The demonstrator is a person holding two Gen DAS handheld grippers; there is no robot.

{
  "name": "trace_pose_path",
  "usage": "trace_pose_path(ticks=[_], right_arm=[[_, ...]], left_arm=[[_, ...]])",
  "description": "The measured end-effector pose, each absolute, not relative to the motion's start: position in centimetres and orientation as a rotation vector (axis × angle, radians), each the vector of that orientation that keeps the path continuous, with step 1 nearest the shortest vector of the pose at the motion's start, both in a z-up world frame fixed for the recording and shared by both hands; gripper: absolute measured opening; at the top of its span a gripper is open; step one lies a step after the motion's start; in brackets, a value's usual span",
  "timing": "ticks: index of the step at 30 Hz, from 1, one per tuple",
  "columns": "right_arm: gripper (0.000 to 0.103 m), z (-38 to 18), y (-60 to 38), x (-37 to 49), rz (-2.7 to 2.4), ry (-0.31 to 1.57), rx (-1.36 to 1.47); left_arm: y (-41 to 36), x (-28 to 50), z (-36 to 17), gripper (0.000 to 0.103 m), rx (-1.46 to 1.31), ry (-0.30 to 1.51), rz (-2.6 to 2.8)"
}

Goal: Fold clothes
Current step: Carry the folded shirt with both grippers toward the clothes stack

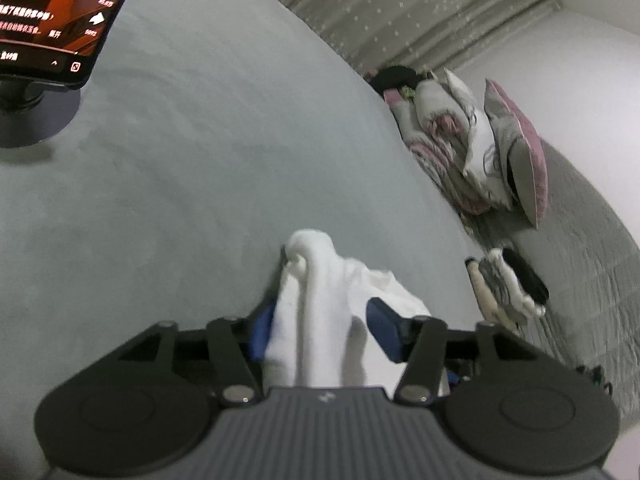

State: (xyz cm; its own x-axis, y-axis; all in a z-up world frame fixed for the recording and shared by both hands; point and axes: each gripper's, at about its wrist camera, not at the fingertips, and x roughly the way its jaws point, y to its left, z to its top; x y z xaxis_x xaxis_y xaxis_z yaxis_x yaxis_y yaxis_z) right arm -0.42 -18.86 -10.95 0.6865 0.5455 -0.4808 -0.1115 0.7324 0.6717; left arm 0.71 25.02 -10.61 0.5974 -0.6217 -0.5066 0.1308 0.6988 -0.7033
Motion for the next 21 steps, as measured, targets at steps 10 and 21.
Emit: trace_pose_path(ticks=[10,21], right_arm=[[0.018,-10.9,-17.6,-1.8,0.450,0.740,0.591],[0.016,-7.4,-18.8,-3.2,0.481,0.644,0.600]], left_arm=[[23.9,-0.7,-10.3,0.036,-0.662,0.828,-0.477],[21.3,-1.6,-7.8,0.022,-0.733,0.765,-0.459]])
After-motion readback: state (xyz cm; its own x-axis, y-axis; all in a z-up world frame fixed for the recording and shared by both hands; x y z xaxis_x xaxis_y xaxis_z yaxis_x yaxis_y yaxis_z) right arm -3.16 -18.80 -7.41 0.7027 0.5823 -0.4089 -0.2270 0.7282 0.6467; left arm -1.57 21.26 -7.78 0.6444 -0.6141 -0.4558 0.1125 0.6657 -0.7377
